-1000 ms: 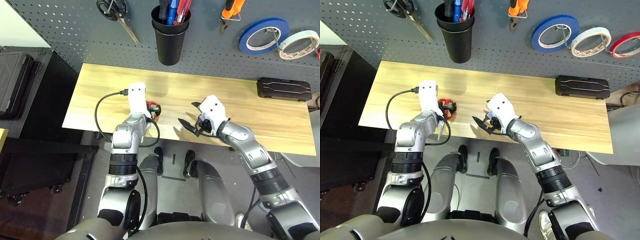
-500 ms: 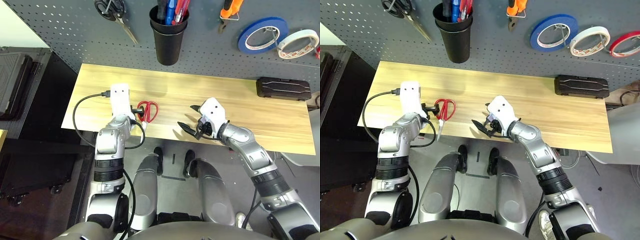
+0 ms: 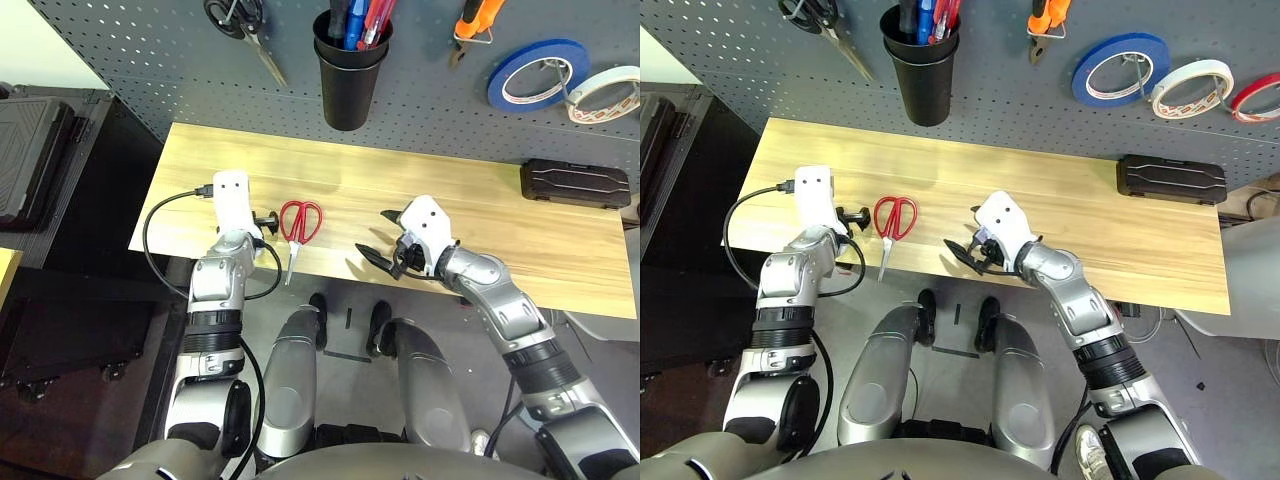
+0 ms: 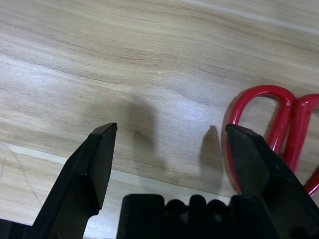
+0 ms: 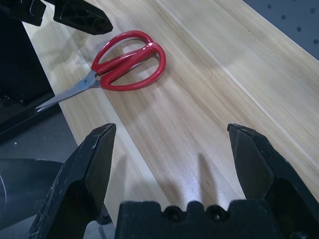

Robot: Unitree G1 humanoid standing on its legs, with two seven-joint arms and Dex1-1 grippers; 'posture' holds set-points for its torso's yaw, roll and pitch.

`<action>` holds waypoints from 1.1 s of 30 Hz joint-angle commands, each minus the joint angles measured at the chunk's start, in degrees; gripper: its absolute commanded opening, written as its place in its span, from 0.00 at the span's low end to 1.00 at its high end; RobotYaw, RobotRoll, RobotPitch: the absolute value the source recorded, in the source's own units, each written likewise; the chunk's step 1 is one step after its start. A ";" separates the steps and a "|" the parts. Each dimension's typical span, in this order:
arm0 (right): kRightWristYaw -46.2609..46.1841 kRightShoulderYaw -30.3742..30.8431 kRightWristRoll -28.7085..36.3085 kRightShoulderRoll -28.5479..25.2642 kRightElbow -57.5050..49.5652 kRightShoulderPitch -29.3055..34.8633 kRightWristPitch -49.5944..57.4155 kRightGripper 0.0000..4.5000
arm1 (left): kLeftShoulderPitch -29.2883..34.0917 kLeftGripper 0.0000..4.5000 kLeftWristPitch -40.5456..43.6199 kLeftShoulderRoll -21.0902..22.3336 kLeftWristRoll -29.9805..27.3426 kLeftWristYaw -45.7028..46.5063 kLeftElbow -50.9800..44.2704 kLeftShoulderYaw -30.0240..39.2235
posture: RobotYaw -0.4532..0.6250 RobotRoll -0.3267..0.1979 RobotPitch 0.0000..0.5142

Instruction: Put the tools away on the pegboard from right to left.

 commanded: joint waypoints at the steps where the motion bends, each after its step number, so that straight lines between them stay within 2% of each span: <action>1: 0.55 0.01 0.29 -0.42 -1.16 1.92 0.67 1.00 | 2.19 0.99 0.92 -0.68 -0.40 -0.98 0.60 -1.27 | 0.57 0.62 0.78; 13: 2.44 0.87 0.16 -1.68 -2.81 3.63 1.05 1.00 | 3.80 0.99 1.16 -1.46 -0.23 -1.77 0.16 -3.32 | 0.56 0.62 0.79; 21: 2.34 0.93 0.04 -1.33 -3.79 3.64 1.56 1.00 | 3.02 0.98 -2.41 -0.62 1.17 -1.19 7.30 -4.15 | 0.55 0.62 0.78; 24: 2.41 0.78 0.04 -1.51 -3.90 3.54 1.54 1.00 | 2.44 0.86 -2.94 -0.85 1.03 -1.26 9.74 -4.19 | 0.55 0.62 0.78; 28: 2.50 0.58 0.07 -1.82 -4.08 3.62 1.48 1.00 | 2.26 0.50 -3.34 -1.75 0.76 -1.40 10.82 -4.60 | 0.54 0.62 0.77; 33: 2.71 0.03 0.07 -2.37 -3.52 3.17 0.08 1.00 | 1.73 0.12 -5.62 -3.25 -0.29 -1.01 10.06 -3.28 | 0.55 0.62 0.75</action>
